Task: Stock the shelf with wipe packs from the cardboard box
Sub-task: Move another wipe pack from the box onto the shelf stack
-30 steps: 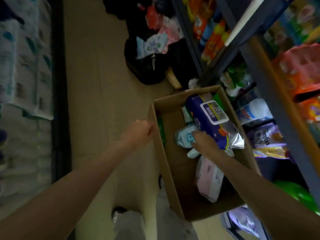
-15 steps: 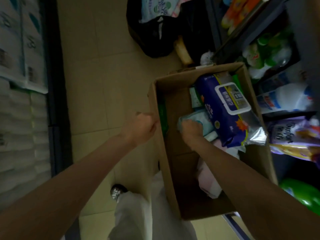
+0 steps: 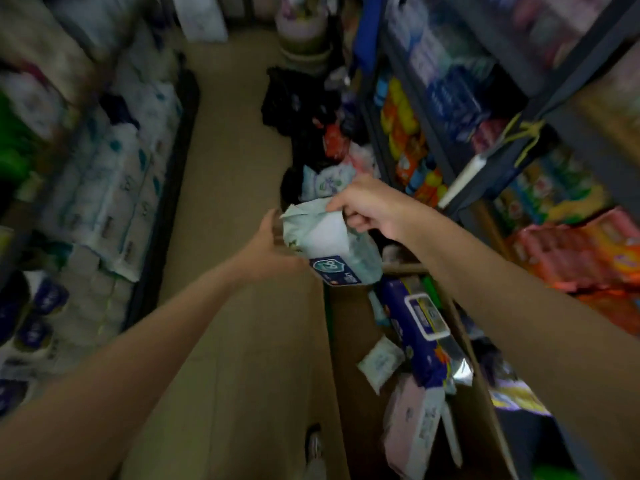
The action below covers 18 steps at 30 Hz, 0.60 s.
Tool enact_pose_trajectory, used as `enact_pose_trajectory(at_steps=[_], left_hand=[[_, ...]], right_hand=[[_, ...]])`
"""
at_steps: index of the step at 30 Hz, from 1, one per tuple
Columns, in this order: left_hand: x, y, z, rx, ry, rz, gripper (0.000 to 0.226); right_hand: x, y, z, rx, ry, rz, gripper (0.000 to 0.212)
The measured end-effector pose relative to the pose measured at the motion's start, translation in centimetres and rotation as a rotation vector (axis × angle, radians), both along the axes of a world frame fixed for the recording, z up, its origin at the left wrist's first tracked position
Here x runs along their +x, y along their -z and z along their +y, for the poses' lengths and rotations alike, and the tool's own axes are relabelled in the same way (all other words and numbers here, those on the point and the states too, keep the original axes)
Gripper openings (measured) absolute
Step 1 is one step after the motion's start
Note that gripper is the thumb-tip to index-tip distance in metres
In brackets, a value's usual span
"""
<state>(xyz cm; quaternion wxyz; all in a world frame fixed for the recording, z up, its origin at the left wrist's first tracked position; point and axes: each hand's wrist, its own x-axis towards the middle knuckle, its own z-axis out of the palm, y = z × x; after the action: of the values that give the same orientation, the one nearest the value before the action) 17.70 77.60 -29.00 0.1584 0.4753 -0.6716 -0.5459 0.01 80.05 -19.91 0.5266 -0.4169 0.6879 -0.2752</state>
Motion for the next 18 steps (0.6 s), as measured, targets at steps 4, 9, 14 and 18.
enact_pose_trajectory(at_steps=[4, 9, 14, 18], left_hand=[[6.8, -7.6, -0.2, -0.106, 0.033, 0.018, 0.109], [17.4, -16.7, 2.3, -0.217, 0.026, 0.035, 0.116], [29.7, -26.2, 6.7, -0.376, -0.373, 0.243, 0.109], [37.2, -31.0, 10.5, -0.55, -0.688, 0.456, 0.095]], right_hand=[[5.9, -8.9, -0.6, -0.118, -0.107, -0.035, 0.036], [16.5, -18.4, -0.7, -0.282, -0.305, -0.226, 0.041], [29.2, -28.0, 0.3, -0.527, -0.456, -0.371, 0.012], [39.2, -34.1, 3.4, -0.832, -0.616, -0.427, 0.02]])
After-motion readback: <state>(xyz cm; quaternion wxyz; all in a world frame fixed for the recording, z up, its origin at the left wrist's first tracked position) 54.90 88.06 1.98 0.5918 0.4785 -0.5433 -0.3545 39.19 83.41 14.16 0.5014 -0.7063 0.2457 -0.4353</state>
